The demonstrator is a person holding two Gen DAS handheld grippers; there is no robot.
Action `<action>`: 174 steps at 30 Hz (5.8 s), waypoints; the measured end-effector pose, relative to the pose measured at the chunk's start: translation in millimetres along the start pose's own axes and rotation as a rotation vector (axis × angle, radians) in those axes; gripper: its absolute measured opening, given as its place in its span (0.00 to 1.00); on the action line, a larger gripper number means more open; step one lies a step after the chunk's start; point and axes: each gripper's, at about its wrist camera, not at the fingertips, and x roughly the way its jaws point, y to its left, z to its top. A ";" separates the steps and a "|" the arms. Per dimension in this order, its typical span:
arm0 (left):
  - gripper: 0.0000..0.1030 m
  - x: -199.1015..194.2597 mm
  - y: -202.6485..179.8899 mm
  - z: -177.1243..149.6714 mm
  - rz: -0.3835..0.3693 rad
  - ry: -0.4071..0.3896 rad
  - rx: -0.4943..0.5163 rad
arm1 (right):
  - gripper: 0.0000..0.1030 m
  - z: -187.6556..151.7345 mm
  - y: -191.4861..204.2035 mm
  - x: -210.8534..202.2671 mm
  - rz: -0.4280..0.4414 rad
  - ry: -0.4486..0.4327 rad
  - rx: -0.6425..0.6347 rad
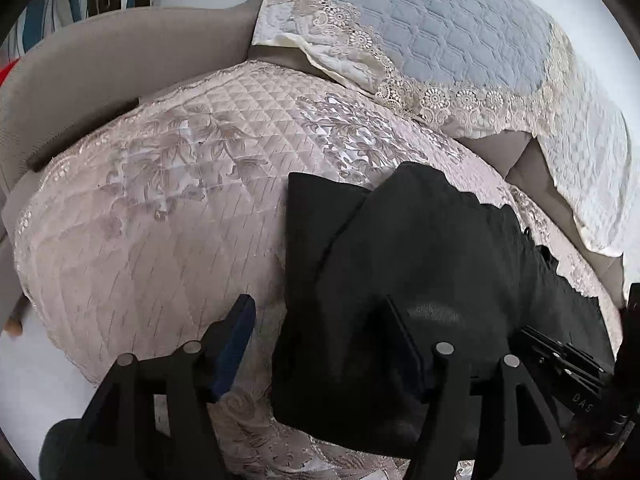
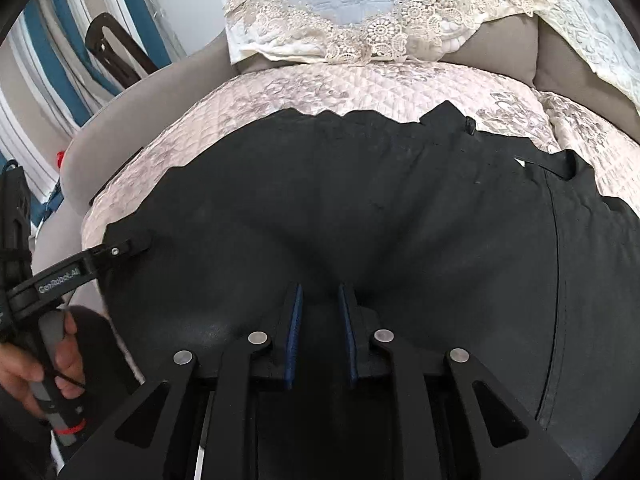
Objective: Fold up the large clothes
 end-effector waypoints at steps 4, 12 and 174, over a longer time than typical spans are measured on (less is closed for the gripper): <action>0.68 0.8 2.0 3.4 -0.009 -0.004 -0.013 | 0.17 0.4 7.0 -24.4 0.021 -0.028 -0.001; 0.68 8.6 1.8 6.6 -0.032 0.003 -0.017 | 0.17 -19.2 16.1 -13.1 0.042 0.011 -0.027; 0.39 42.3 -303.7 -45.6 -0.303 0.059 0.574 | 0.64 -182.0 -280.9 -233.8 -0.102 -0.403 0.968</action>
